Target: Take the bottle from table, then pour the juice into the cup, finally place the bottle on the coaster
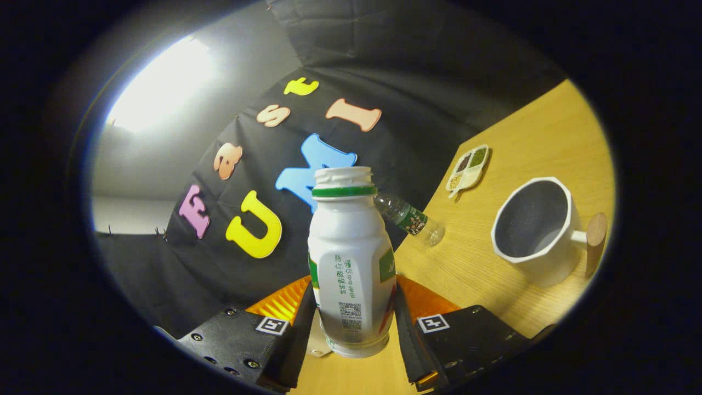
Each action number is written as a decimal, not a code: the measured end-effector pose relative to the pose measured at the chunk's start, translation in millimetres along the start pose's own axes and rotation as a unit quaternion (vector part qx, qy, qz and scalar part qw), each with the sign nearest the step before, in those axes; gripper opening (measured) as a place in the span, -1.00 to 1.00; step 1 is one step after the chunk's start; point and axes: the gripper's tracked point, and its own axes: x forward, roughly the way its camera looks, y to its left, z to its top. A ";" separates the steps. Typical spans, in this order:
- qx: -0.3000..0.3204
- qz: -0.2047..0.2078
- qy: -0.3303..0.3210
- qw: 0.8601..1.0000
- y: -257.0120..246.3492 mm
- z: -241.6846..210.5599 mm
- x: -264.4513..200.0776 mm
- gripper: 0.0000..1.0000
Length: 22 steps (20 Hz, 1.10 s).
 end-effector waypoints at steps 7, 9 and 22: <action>-0.206 -0.027 0.026 0.978 -12.5 -27.3 16.9 0.41; -0.264 -0.036 0.035 0.963 -13.0 -33.1 23.6 0.40; -0.409 -0.089 0.063 0.906 -38.1 -59.9 48.9 0.41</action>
